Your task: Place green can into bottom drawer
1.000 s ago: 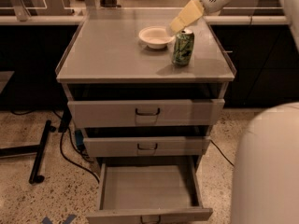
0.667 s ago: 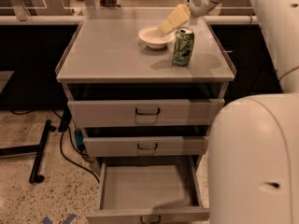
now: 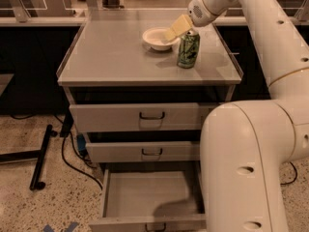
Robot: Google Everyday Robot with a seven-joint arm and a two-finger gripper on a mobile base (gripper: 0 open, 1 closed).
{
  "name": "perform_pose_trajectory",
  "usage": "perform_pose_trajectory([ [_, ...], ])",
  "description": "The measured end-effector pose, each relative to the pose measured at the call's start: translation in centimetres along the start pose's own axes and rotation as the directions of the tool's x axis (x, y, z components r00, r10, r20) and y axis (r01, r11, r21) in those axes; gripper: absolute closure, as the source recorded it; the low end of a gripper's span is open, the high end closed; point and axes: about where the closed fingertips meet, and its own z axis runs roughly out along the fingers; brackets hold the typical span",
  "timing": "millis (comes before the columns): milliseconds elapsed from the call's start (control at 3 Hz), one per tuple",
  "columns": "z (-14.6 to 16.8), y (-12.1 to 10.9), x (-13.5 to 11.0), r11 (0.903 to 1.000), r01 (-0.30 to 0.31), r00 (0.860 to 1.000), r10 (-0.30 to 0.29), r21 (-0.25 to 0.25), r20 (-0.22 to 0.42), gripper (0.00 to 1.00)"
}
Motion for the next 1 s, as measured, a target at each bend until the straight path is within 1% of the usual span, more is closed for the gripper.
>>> perform_pose_trajectory([
  [333,0.1,-1.4,2.0,0.9991,-0.040,0.999,0.040,0.012,-0.016,0.00],
  [667,-0.1,-2.5,3.8,0.9973,-0.069,0.997,0.070,0.025,-0.028,0.18],
  [1000,-0.2,-3.0,4.9,0.9962,-0.082,0.996,0.083,0.028,-0.027,0.43],
])
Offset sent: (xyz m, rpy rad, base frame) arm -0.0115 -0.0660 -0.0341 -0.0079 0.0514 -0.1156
